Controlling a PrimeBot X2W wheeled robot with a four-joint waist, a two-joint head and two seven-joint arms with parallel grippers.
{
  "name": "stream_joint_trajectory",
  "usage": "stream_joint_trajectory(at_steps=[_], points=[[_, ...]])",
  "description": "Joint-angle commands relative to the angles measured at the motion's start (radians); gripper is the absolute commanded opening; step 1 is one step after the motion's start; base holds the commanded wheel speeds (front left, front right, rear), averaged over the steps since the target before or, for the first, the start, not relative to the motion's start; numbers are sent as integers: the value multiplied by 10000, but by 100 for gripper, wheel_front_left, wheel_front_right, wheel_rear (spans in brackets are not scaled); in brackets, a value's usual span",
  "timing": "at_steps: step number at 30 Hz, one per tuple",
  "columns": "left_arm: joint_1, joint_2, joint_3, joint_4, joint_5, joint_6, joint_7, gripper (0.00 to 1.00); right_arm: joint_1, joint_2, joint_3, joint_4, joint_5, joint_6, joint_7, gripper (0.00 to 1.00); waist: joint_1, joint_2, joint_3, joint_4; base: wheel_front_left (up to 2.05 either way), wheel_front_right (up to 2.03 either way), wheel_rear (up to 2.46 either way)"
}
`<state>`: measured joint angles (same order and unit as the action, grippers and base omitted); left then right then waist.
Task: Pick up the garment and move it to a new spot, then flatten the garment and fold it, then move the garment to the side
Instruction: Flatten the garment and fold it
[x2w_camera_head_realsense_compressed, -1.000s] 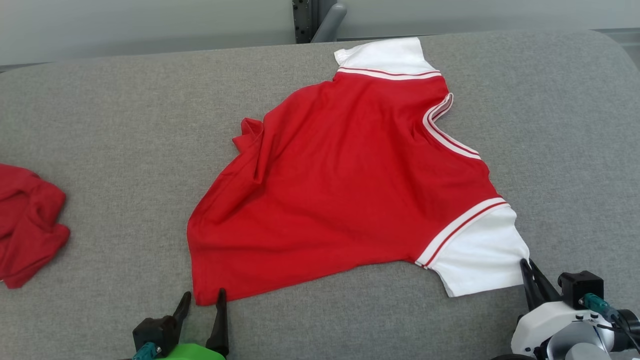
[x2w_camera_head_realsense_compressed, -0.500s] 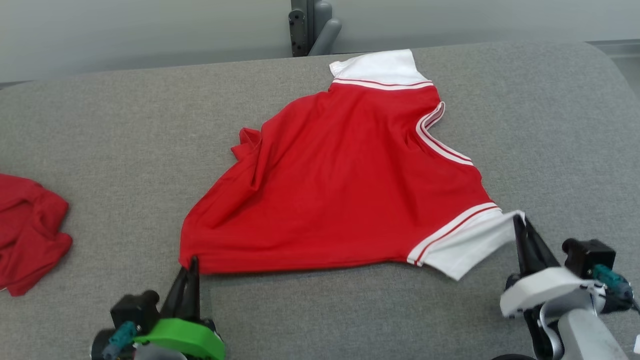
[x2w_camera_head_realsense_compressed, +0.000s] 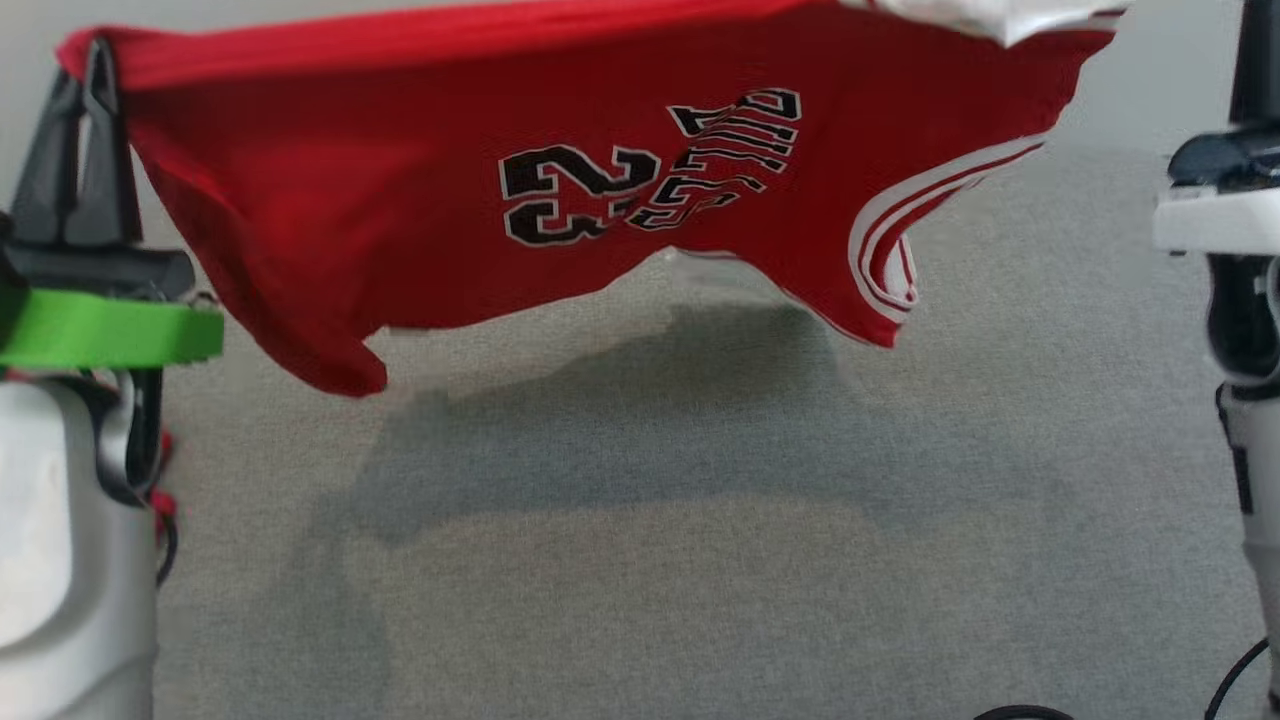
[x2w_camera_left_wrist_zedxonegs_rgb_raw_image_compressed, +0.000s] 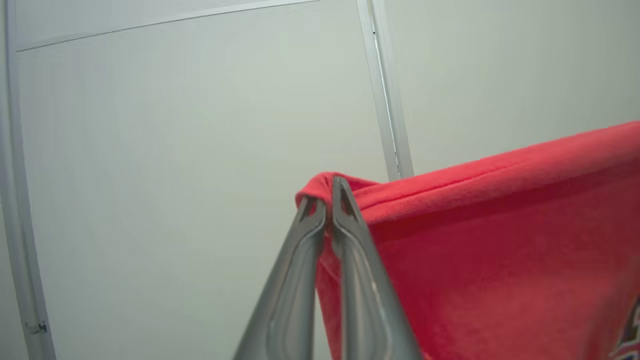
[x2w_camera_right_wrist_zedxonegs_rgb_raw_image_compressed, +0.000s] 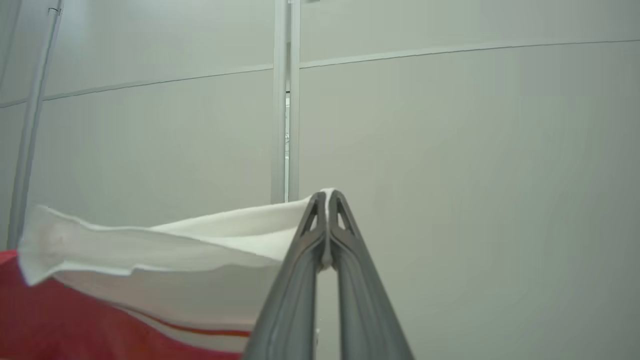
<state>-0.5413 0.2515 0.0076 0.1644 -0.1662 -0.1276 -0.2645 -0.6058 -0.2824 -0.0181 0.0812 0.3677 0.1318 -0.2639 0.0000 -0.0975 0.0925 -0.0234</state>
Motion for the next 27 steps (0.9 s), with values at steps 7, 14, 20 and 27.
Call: stream_joint_trajectory(at_steps=[7, 14, 20, 27], points=[[-2296, 997, -363, 688, -111, -15, 1116, 0, -1980, -801, 644, 301, 5, -22, 252, 0, 0, 0, 372, -113, 0, 0, 0], [-3795, 1035, -1074, 1676, -136, -23, 1942, 0, -3582, -1144, 1679, 1187, -124, -20, 830, 0, 0, 0, 2509, -193, 0, 0, 0], [-6317, 1209, -1552, 2878, 492, 31, 1371, 0, -6296, -1347, 1968, 2624, -878, -22, 589, 0, 0, 0, 4419, -374, 0, 0, 0], [-8596, 1456, -1837, 4089, 1118, 153, 184, 0, -8738, -1356, 1174, 3964, -2050, -22, 8, 0, 0, 0, 4774, -493, 0, 0, 0]])
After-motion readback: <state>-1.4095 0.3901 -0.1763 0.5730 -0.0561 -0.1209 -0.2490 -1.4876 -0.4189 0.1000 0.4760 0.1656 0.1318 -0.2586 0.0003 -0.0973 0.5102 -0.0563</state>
